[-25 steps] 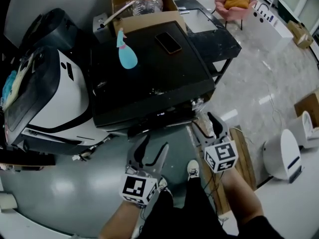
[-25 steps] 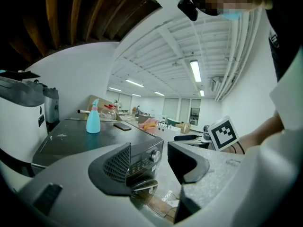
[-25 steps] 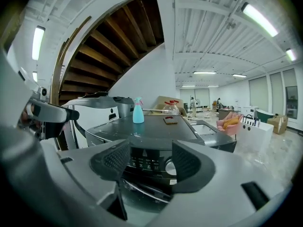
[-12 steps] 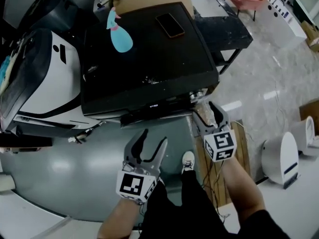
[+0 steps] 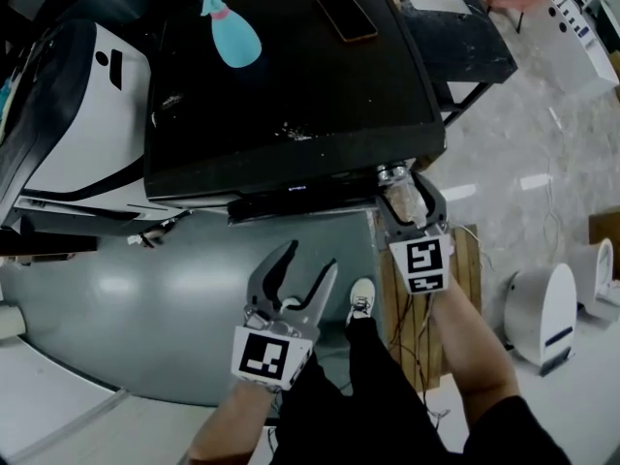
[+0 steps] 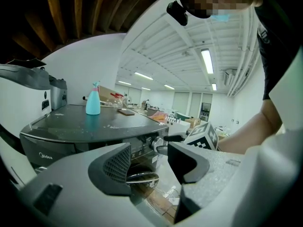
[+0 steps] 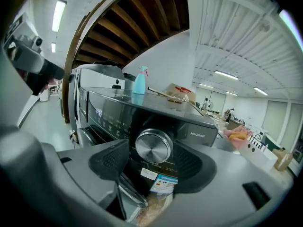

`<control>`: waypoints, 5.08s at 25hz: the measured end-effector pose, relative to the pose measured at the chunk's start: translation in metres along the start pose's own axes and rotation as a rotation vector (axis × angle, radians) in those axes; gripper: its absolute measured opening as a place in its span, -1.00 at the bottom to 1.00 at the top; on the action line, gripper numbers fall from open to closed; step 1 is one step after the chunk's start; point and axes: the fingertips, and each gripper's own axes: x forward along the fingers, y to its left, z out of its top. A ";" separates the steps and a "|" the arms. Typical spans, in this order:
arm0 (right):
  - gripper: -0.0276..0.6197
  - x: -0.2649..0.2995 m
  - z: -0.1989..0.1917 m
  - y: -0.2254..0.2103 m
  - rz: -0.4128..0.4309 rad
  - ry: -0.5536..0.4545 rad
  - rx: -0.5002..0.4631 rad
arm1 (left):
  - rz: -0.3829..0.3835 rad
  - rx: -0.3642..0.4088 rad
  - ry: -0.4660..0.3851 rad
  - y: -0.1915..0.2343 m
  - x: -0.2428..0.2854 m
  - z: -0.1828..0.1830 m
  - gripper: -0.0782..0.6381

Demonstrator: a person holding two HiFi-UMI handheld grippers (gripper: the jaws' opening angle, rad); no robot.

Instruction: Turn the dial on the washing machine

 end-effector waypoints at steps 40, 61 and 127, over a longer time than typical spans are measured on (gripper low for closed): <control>-0.07 0.020 -0.017 -0.008 -0.016 -0.075 0.242 | -0.022 -0.034 0.037 -0.014 0.015 -0.033 -0.15; -0.09 0.018 -0.013 -0.001 -0.110 -0.016 -0.078 | -0.026 -0.048 0.033 -0.010 0.015 -0.036 -0.15; -0.92 -0.204 0.231 0.146 -0.156 -0.362 0.252 | -0.207 0.107 -0.242 0.055 -0.194 0.097 -0.72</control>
